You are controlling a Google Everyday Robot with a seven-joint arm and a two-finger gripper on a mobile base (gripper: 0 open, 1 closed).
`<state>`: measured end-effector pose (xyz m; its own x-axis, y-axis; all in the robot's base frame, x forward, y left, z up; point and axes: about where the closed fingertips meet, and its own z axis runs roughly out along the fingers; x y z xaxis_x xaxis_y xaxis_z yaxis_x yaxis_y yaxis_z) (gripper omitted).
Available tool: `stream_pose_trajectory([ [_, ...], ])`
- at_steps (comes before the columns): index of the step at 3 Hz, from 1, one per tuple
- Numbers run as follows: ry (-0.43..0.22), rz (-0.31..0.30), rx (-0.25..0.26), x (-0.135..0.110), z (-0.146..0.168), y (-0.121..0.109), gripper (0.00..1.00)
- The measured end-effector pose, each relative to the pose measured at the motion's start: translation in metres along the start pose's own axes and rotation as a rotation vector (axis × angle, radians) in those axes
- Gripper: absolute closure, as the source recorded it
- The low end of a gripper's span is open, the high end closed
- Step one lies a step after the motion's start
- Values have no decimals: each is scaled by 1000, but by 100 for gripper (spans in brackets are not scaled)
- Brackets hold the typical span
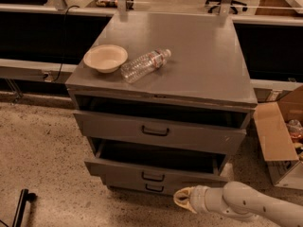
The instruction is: Close middle drawer
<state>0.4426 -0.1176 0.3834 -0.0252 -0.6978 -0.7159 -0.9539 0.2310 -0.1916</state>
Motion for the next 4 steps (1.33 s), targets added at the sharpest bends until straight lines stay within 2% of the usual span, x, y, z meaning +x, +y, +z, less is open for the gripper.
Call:
stream_pose_trajectory([
  [1, -46, -38, 90, -2, 17, -43, 100],
  [2, -59, -52, 133, -3, 27, -65, 100],
  [3, -81, -67, 166, -3, 30, -76, 100],
  [4, -159, -85, 193, -1, 22, -74, 100],
])
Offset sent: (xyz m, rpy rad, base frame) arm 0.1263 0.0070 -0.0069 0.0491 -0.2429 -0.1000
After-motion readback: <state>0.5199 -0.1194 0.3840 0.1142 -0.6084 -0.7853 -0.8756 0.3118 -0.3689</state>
